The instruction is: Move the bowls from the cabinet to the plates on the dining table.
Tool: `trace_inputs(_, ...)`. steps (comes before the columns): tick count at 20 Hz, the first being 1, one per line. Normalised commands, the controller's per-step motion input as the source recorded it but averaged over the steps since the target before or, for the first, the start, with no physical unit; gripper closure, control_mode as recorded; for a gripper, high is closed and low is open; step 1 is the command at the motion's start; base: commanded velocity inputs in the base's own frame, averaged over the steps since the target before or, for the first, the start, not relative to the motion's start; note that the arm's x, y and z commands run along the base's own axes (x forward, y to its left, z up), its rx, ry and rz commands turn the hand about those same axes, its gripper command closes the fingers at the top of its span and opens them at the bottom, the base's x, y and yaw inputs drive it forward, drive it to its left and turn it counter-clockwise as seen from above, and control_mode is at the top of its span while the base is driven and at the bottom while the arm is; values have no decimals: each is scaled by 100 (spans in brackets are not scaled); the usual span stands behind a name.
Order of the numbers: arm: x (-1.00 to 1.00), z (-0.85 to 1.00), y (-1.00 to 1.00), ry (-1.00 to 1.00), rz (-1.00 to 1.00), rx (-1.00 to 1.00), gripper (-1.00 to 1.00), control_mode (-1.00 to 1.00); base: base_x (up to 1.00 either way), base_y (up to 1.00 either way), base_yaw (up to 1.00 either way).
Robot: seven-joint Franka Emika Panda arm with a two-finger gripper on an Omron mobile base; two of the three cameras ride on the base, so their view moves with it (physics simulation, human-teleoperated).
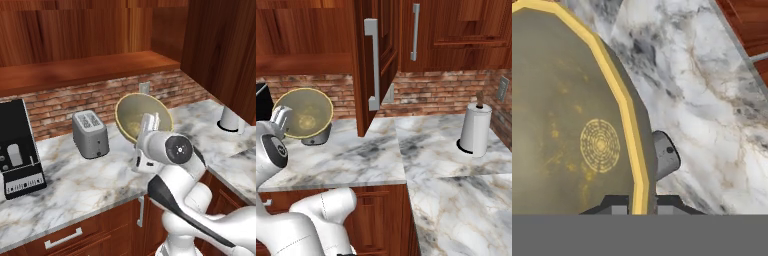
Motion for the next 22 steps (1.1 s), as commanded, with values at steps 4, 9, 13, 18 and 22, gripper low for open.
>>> trace_inputs(4,7,-28,0,19,0,-21,100,-100,0,0,0)
trace_inputs(9,2,-34,-7,11,0,-32,100,-100,0,0,0)
trace_inputs(13,0,-34,-19,5,0,-36,100,-100,0,0,0)
trace_inputs(18,9,-31,-26,1,0,-32,100,-100,0,0,0)
trace_inputs(22,17,-36,-33,0,0,-35,100,-100,0,0,0)
